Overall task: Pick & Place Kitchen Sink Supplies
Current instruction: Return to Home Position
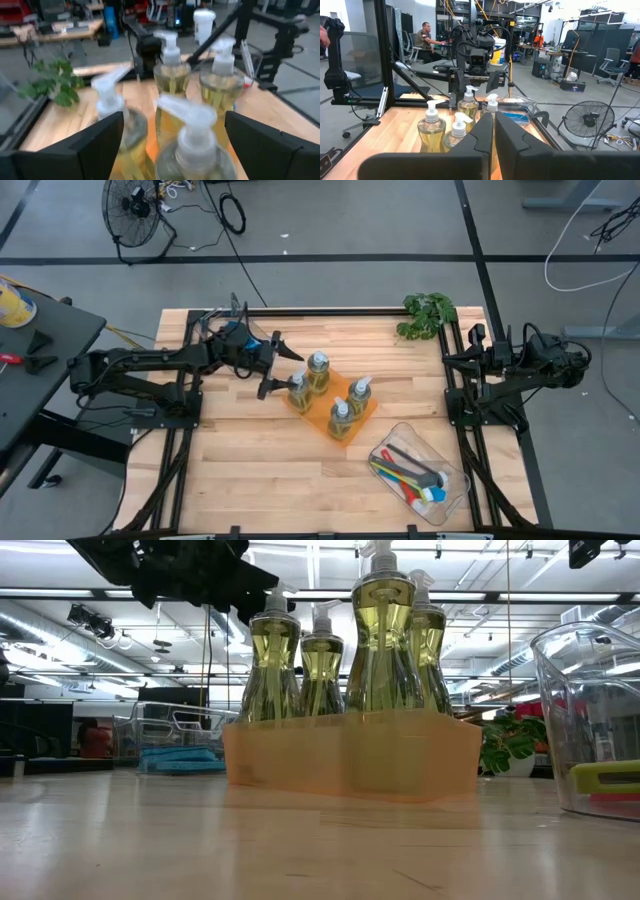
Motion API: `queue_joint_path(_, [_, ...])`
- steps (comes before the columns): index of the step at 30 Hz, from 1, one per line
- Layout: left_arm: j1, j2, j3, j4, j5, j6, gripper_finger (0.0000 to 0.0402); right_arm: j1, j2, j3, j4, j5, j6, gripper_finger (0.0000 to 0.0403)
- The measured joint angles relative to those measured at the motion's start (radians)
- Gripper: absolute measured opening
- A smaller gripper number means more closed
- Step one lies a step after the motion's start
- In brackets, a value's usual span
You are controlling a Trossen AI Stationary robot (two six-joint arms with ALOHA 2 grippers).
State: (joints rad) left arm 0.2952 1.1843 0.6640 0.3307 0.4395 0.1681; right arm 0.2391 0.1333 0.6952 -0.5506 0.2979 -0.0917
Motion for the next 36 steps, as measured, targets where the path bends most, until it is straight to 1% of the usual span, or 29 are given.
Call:
queue_joint_path(3, [0.011,-0.034,0.0,-0.047,-0.024,0.001,0.0351,0.0,0.0,0.0,0.0,0.0,0.0,0.0021])
queue_joint_path(10, [0.028,-0.156,0.0,-0.147,-0.03,-0.002,0.035,0.0,0.0,0.0,0.0,0.0,0.0,0.0021])
queue_joint_path(19, [-0.008,-0.313,0.0,-0.275,-0.103,-0.06,0.035,0.0,0.0,0.0,0.0,0.0,0.0,0.0021])
queue_joint_path(26, [-0.061,-0.369,-0.002,-0.328,-0.118,-0.081,0.0348,0.0,0.0,0.0,0.0,0.0,0.0,0.0021])
queue_joint_path(28, [-0.08,-0.392,-0.035,-0.307,-0.134,-0.086,0.034,0.0,0.0,0.0,0.0,0.0,0.0,0.0021])
queue_joint_path(30, [-0.097,-0.421,-0.094,-0.256,-0.145,-0.115,0.0324,0.0,0.0,0.0,0.0,0.0,0.0,0.0021])
queue_joint_path(33, [-0.115,-0.456,-0.19,-0.175,-0.148,-0.218,0.029,0.0,0.0,0.0,0.0,0.0,0.0,0.0021])
queue_joint_path(36, [-0.133,-0.48,-0.253,-0.123,-0.136,-0.292,0.0251,0.0,0.0,0.0,0.0,0.0,0.0,0.0021])
